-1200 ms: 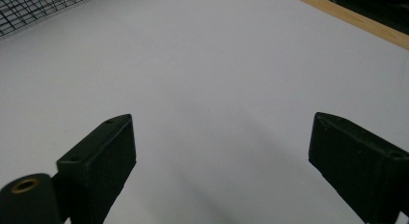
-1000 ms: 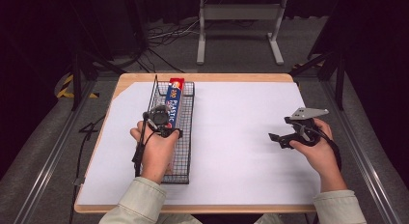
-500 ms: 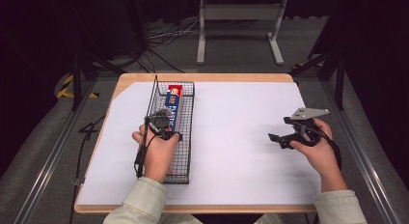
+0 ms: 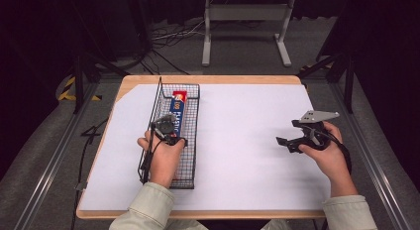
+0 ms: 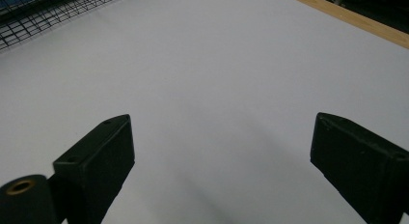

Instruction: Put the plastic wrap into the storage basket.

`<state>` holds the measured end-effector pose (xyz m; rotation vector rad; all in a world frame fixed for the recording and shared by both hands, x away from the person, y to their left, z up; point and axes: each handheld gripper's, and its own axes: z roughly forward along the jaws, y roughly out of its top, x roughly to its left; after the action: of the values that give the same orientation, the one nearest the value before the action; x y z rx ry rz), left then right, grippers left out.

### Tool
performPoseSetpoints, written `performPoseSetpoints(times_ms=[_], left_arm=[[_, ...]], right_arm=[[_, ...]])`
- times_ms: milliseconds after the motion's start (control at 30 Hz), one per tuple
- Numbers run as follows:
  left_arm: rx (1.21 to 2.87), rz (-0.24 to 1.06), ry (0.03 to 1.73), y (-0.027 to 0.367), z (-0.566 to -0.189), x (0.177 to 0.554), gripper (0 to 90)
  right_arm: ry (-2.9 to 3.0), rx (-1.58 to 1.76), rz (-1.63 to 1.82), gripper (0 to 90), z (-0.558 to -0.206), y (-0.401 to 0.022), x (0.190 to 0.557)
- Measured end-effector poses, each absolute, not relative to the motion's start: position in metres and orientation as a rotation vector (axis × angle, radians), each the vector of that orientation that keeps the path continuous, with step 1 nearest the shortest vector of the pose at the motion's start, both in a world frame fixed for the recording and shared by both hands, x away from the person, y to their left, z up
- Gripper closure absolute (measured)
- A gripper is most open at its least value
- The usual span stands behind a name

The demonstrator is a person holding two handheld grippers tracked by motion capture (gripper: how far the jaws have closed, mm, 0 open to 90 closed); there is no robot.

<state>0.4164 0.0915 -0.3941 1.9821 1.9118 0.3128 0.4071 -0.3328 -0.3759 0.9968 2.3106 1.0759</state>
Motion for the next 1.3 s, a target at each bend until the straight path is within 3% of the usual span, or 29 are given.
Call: performPoseSetpoints(times_ms=[500, 800, 1300], left_arm=[[1.988, 0.359, 1.931, 0.089, -0.404, 0.419, 38.4], [1.983, 0.371, 1.900, 0.088, -0.397, 0.418, 31.4], [1.983, 0.464, 1.695, 0.092, -0.329, 0.415, 32.5]], right_arm=[[2.327, 0.983, 1.066, 8.0, -0.377, -0.331, 0.407], [2.338, 0.972, 1.066, 7.7, -0.377, -0.328, 0.407], [2.348, 0.975, 1.042, 7.5, -0.380, -0.328, 0.409]])
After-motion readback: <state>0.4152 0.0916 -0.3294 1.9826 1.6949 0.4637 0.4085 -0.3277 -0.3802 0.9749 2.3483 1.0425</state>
